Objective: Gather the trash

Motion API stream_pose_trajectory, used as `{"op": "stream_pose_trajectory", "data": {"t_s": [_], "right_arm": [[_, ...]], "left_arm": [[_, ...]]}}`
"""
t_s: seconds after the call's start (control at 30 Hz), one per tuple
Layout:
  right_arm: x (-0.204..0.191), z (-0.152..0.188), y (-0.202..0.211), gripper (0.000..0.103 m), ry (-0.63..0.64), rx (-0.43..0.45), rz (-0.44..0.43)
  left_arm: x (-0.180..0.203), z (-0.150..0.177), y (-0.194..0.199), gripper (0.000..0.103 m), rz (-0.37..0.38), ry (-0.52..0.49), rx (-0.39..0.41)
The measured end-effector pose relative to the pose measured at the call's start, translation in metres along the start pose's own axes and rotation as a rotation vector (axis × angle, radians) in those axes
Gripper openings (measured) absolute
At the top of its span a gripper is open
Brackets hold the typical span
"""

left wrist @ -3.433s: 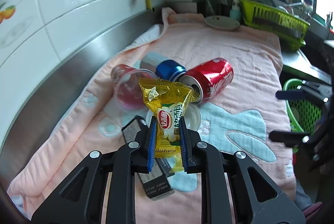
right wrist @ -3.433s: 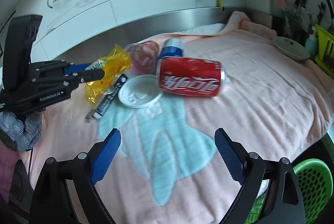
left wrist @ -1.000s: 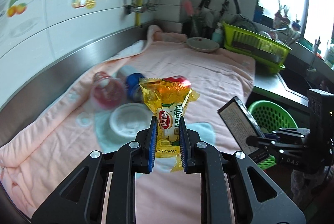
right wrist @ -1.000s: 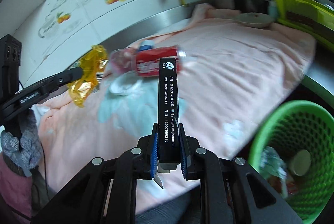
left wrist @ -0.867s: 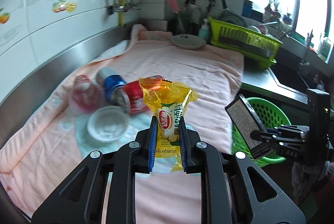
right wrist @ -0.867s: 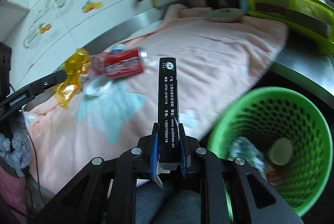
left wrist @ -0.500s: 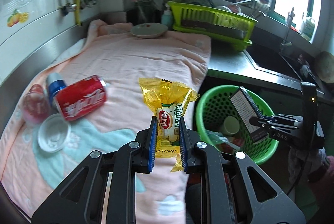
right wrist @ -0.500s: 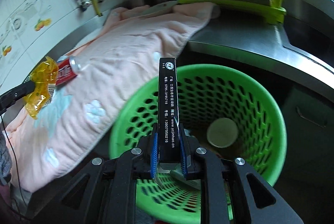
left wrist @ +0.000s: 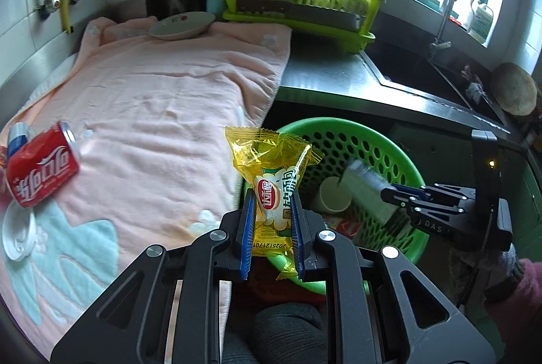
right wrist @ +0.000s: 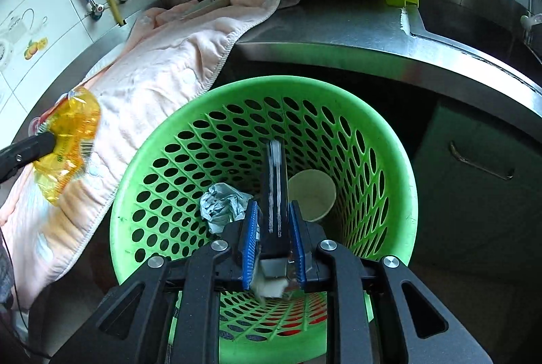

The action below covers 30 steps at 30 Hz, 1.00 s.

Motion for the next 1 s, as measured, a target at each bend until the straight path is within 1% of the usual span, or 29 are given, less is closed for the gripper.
{"op": "stream_pose_trajectory", "data": {"t_s": [0.07,0.1,0.17,0.2,0.3,0.4,0.5,0.53,0.63,0.7,0.73,0.77,0.9,1.0], "right_arm": [[0.001,-0.001,0.001,0.019,0.000,0.004,-0.002],[0.001,-0.002,0.003,0.022,-0.002,0.005,-0.005],[0.002,-0.003,0.005,0.033,-0.002,0.010,-0.003],[0.002,-0.004,0.006,0.041,0.000,0.016,0.000],[0.002,-0.006,0.010,0.042,0.002,0.026,-0.006],[0.002,-0.007,0.012,0.050,0.000,0.034,-0.011],[0.002,-0.008,0.014,0.052,-0.001,0.037,-0.015],[0.002,-0.008,0.014,0.054,-0.003,0.038,-0.017],[0.000,-0.008,0.014,0.054,-0.006,0.034,-0.023],[-0.001,-0.008,0.014,0.054,-0.008,0.034,-0.027],[-0.001,-0.008,0.015,0.054,-0.009,0.035,-0.029],[-0.002,-0.009,0.015,0.054,-0.009,0.036,-0.031],[-0.006,-0.010,0.016,0.055,-0.006,0.037,-0.036],[-0.011,-0.013,0.018,0.056,-0.002,0.042,-0.041]], "left_arm": [[0.006,0.001,-0.007,0.019,0.017,0.006,-0.010],[0.009,0.001,-0.010,0.019,0.026,0.006,-0.016],[0.015,0.002,-0.017,0.019,0.031,0.000,-0.025],[0.018,0.003,-0.020,0.019,0.034,0.000,-0.031],[0.025,0.006,-0.029,0.019,0.053,0.008,-0.049],[0.031,0.010,-0.038,0.020,0.063,0.011,-0.067],[0.036,0.014,-0.043,0.021,0.069,0.006,-0.080],[0.037,0.015,-0.045,0.023,0.068,0.006,-0.086],[0.038,0.018,-0.047,0.032,0.065,0.008,-0.094],[0.039,0.020,-0.047,0.032,0.072,0.007,-0.096],[0.039,0.021,-0.047,0.034,0.073,0.008,-0.099],[0.039,0.022,-0.047,0.038,0.070,0.007,-0.100],[0.035,0.020,-0.042,0.040,0.069,0.016,-0.091],[0.029,0.019,-0.035,0.045,0.059,0.024,-0.078]]}}
Point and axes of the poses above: each gripper's, at about its wrist camera, not at the fingertips, and y roughly against the way its jaws point, x to its right, z to its underside, the point moved 8 cm from there along -y, roughly the way its jaws point, and after that the axes turned 6 degrees about x, right-handed, at the moved point
